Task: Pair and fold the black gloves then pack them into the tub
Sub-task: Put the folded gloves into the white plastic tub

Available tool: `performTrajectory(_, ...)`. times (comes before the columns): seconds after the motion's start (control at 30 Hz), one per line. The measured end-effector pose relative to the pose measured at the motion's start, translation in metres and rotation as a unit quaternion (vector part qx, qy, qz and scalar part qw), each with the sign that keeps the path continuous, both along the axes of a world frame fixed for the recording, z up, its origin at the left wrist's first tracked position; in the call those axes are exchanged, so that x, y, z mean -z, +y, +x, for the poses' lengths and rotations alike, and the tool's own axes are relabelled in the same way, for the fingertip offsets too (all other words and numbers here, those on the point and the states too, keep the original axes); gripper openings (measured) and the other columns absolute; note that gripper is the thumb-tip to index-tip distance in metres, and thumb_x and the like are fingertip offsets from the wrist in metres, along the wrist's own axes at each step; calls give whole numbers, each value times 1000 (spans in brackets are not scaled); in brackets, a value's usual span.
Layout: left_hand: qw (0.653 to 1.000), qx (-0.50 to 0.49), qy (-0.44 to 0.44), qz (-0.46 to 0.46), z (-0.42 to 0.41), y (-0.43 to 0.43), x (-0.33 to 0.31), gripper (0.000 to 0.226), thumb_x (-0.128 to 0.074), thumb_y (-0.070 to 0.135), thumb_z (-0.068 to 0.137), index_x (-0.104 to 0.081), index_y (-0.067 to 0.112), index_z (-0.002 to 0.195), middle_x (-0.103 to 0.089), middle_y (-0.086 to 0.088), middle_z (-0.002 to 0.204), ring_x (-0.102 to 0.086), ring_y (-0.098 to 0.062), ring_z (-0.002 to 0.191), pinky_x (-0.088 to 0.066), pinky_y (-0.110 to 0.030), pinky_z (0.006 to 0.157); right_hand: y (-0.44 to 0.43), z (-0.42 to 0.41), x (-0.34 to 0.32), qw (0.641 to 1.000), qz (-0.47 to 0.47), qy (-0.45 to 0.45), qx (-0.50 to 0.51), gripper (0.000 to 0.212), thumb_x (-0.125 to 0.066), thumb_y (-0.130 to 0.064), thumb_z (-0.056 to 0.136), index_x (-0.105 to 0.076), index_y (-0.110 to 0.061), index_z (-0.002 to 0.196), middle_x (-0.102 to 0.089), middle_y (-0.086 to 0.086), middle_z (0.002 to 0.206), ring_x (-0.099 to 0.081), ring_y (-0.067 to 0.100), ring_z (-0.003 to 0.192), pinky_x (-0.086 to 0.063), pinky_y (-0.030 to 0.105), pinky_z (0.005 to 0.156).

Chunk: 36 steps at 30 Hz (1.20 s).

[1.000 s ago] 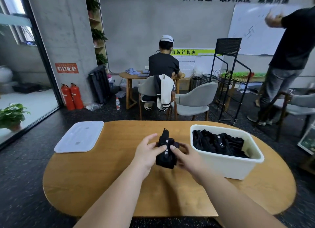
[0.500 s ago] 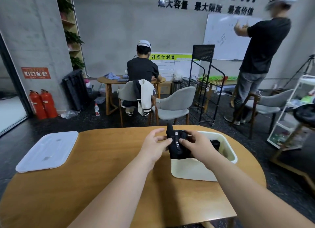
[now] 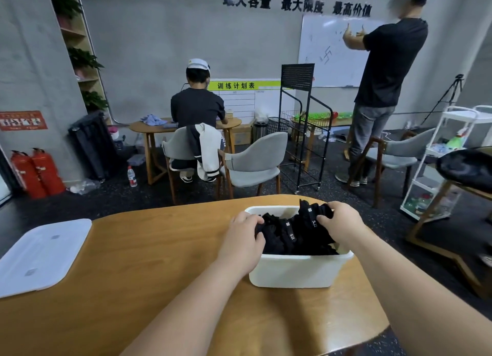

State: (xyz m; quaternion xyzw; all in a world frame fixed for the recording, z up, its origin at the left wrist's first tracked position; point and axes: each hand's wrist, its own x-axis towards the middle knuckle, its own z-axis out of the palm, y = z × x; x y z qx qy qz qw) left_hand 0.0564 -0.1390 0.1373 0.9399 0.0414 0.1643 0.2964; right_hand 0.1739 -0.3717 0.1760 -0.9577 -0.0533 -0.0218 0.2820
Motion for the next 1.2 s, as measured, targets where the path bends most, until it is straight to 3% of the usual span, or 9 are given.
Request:
performTrajectory(0.17, 997, -2, 51, 63, 12, -4, 5, 35, -50, 28, 108, -54, 28, 142, -46, 10, 138, -53, -15, 117, -49, -37, 102, 4, 9, 16, 995, -98, 15, -19, 27, -62, -28, 104, -55, -8, 122, -69, 13, 113, -61, 32, 93, -55, 39, 82)
performTrajectory(0.3, 992, 26, 86, 88, 20, -8, 5, 38, -45, 34, 110, -49, 28, 148, -43, 9, 146, -60, -20, 110, -54, -40, 93, 7, 12, 34, 991, -127, 36, -20, 39, -60, -21, 103, -42, -10, 135, -66, 11, 111, -62, 31, 90, -50, 38, 72)
performTrajectory(0.37, 989, 51, 102, 99, 25, -12, 6, 44, -43, 39, 111, -44, 29, 153, -39, 8, 153, -59, -22, 118, -53, -40, 96, 6, 10, 40, 983, -181, 11, -26, 47, -63, -13, 97, -42, -14, 138, -61, 7, 112, -62, 27, 86, -49, 35, 64)
performTrajectory(0.43, 983, 83, 123, 108, 28, -16, 7, 52, -41, 46, 111, -38, 29, 160, -33, 8, 162, -53, -23, 133, -50, -40, 104, 6, 6, 40, 966, -242, -73, -46, 58, -66, -10, 93, -43, -24, 145, -51, 5, 129, -58, 27, 104, -48, 33, 66)
performTrajectory(0.5, 974, 109, 145, 134, 31, -20, 9, 58, -37, 54, 110, -32, 31, 164, -26, 5, 169, -40, -24, 148, -42, -42, 116, 8, 3, 36, 949, -277, -127, -80, 53, -65, -11, 94, -53, -33, 141, -45, 1, 126, -51, 25, 110, -46, 32, 67)
performTrajectory(0.6, 958, 128, 186, 178, 33, -23, 15, 63, -26, 63, 110, -26, 35, 166, -16, 2, 176, -17, -26, 161, -27, -47, 127, 12, 6, 37, 956, -263, -52, -122, 49, -58, -14, 99, -60, -38, 142, -45, -1, 117, -54, 24, 91, -50, 35, 72)
performTrajectory(0.87, 933, 145, 245, 221, 35, -27, 14, 71, -10, 73, 105, -23, 40, 166, -16, 4, 176, -8, -24, 163, -20, -49, 129, 17, 23, 45, 924, -337, 111, -141, 69, -62, -16, 100, -37, -40, 160, -44, 6, 143, -54, 25, 117, -47, 32, 81)
performTrajectory(1.1, 933, 152, 247, 211, 34, -29, 6, 68, -16, 69, 107, -27, 37, 166, -14, 0, 176, -8, -26, 162, -21, -50, 129, 20, 15, 32, 925, -338, 100, -144, 66, -58, -19, 104, -32, -33, 162, -41, 2, 142, -49, 26, 130, -47, 35, 91)
performTrajectory(1.2, 942, 146, 229, 199, 28, -28, 1, 66, -23, 69, 107, -31, 36, 165, -12, 2, 177, -8, -24, 162, -22, -49, 129, 16, 12, 27, 935, -318, 86, -131, 63, -62, -20, 100, -42, -44, 155, -39, 2, 134, -62, 31, 115, -53, 37, 84)
